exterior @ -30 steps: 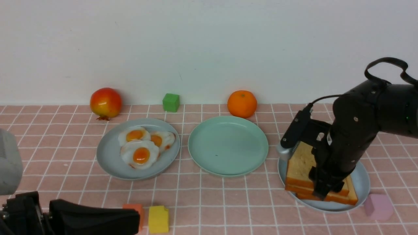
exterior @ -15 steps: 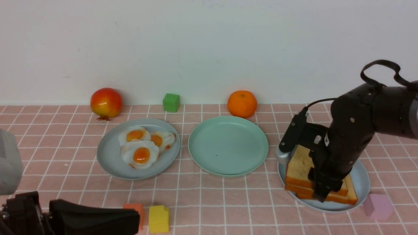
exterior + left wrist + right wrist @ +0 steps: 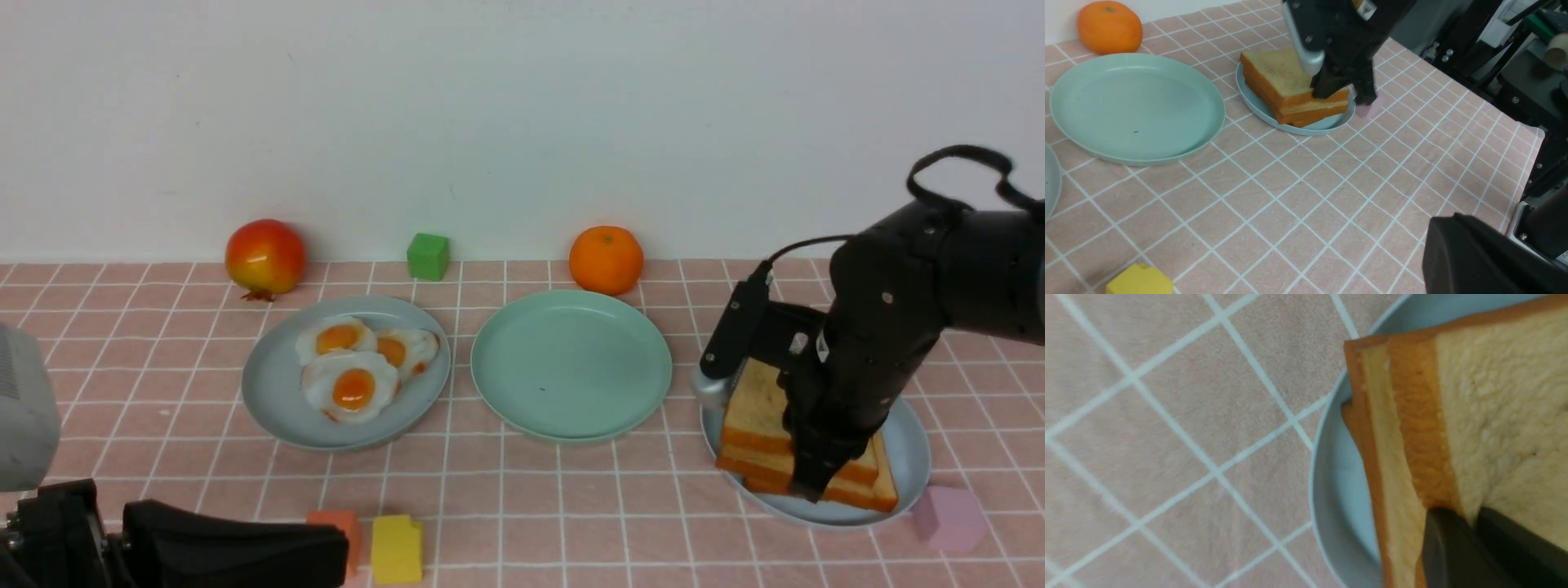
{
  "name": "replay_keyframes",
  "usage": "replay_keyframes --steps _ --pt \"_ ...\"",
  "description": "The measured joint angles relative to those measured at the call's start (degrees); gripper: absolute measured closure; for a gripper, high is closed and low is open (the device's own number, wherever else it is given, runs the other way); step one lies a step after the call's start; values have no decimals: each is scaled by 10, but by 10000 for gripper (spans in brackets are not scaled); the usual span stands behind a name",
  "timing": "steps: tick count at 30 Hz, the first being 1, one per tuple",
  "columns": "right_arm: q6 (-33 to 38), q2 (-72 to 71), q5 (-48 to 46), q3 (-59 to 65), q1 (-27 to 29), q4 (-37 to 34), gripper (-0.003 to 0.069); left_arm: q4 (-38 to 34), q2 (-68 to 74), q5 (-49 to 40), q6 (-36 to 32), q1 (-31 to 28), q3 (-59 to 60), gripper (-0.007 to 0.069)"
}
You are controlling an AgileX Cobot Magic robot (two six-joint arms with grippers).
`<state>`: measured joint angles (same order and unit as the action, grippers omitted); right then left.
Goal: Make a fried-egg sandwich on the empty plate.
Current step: Grab a slice of bread with your right arm, then use your right arm to place a slice of bread in the middle empty plate
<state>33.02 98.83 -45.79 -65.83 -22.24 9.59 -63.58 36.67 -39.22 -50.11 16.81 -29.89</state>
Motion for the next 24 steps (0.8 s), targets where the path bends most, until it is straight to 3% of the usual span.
replay_keyframes --steps 4,7,12,24 --pt "-16 -52 -11 -4 -31 0 581 1 0 2 0 0 0 612" --pt "-25 -76 -13 -38 -85 1 581 2 0 18 0 0 0 612" --pt "-27 -18 11 -109 -143 -2 581 2 -15 62 0 0 0 612" --pt "-29 191 33 -256 -147 37 581 10 -61 82 0 0 0 612"
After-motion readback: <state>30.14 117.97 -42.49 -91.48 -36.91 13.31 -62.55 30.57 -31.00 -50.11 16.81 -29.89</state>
